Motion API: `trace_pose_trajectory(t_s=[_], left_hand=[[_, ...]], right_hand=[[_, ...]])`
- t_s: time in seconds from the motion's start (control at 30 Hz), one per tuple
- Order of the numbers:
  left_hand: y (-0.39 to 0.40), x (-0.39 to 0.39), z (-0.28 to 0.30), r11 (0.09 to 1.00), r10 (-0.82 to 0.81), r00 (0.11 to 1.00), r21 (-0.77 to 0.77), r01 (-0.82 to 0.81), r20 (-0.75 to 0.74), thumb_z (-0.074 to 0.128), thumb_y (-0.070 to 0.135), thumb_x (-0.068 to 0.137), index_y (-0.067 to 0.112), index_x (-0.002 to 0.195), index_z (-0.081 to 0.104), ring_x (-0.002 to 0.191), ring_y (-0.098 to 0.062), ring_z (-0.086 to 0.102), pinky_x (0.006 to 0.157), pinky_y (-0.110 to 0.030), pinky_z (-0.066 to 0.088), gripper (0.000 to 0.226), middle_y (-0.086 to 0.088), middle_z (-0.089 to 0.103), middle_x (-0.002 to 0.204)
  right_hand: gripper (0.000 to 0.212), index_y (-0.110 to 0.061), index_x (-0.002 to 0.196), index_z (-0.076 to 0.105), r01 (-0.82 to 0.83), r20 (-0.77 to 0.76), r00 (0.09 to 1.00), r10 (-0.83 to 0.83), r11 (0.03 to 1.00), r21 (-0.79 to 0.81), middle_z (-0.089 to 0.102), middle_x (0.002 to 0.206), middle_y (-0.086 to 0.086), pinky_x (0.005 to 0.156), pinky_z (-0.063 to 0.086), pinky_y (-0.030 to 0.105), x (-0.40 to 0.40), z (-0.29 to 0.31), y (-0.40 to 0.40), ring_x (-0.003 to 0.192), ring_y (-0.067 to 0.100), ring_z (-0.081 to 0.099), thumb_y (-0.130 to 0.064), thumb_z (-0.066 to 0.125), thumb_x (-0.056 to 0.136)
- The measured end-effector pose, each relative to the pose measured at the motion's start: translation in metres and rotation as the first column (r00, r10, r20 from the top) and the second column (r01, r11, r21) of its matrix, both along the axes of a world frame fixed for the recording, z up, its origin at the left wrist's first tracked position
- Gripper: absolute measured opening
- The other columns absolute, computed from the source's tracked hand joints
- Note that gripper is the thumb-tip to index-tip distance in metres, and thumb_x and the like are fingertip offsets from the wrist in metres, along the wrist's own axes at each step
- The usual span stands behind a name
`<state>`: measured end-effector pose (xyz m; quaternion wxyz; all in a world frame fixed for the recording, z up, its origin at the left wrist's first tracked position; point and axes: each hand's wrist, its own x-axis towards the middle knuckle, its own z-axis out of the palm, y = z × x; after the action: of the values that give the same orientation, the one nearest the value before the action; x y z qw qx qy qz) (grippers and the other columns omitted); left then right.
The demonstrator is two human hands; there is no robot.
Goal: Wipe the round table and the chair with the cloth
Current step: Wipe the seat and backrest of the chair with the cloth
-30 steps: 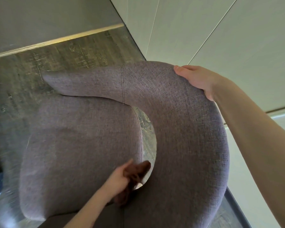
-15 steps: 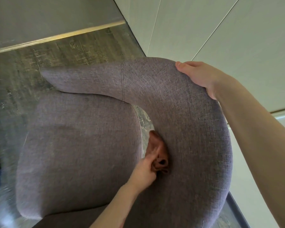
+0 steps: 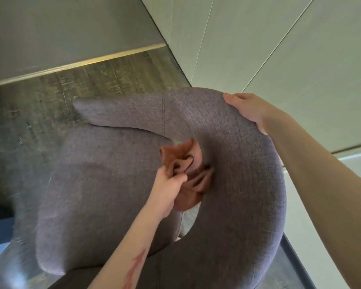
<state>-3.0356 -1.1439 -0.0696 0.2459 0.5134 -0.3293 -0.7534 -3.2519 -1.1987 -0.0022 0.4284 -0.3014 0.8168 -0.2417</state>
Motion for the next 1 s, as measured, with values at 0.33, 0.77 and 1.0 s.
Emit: trace_pose_trajectory(t_s=[0.33,0.77,1.0], left_hand=[[0.044,-0.065,0.002,0.676,-0.331,0.912,-0.614,0.408,0.241,0.054,-0.006,0.083,0.019,0.139,0.044,0.142,-0.017,0.028,0.119,-0.027,0.015,0.062,-0.006,0.038,0.150],[0.037,0.028,0.009,0.297,-0.874,0.344,-0.184,0.937,0.342,0.049,0.000,0.085,0.018,0.112,0.068,0.105,-0.025,0.063,0.083,-0.029,0.047,0.038,-0.008,0.071,0.111],[0.012,0.084,0.024,0.694,-0.670,0.675,-0.062,0.717,0.308,0.053,0.009,0.092,0.020,0.118,0.063,0.091,-0.010,0.066,0.076,-0.015,0.050,0.030,0.004,0.070,0.098]], right_hand=[[0.040,-0.019,0.117,0.061,0.016,-0.007,1.000,-0.016,0.999,-0.035,0.064,0.114,0.009,0.098,0.046,0.049,-0.002,-0.008,-0.002,0.107,0.030,0.060,-0.047,0.050,0.090],[0.047,-0.008,0.113,0.061,-0.149,-0.482,0.863,0.154,0.988,0.049,0.063,0.117,0.017,0.090,0.042,0.039,0.006,-0.009,-0.002,0.110,0.036,0.055,-0.043,0.035,0.096],[0.035,-0.006,0.111,0.062,-0.299,-0.660,0.751,0.034,0.908,-0.293,0.067,0.114,0.016,0.099,0.037,0.040,0.048,-0.002,0.025,0.114,0.036,0.057,-0.023,0.040,0.091]])
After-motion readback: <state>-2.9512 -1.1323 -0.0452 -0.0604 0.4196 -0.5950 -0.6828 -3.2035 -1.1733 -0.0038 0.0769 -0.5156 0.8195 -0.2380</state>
